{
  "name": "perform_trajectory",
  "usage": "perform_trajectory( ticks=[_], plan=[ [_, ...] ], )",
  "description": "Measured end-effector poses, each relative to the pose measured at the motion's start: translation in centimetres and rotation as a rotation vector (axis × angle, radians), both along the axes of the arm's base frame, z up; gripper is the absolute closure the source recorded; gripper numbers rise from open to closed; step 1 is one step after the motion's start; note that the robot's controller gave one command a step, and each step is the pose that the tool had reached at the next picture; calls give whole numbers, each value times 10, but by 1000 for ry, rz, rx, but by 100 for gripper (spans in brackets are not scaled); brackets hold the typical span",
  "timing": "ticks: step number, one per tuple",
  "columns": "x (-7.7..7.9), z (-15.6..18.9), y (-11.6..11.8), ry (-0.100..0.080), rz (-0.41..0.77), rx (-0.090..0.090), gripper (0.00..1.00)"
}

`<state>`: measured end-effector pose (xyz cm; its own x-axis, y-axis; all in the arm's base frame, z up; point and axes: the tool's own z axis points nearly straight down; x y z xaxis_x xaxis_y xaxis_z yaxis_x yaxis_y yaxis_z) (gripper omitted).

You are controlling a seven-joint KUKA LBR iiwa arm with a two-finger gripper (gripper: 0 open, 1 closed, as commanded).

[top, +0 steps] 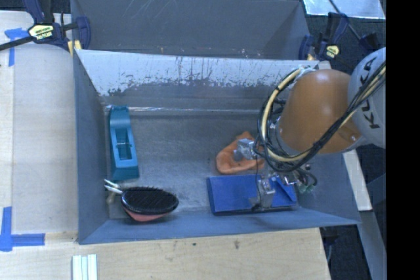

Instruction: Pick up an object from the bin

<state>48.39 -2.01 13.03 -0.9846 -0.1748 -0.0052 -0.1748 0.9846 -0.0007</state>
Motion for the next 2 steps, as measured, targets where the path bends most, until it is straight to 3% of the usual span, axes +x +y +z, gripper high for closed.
perform_trajectory(
  ticks=[1,2],
  plan=[
    [0,-50,8,5,-121,0,0],
    [5,-56,0,-10,74,2,100]
  ],
)
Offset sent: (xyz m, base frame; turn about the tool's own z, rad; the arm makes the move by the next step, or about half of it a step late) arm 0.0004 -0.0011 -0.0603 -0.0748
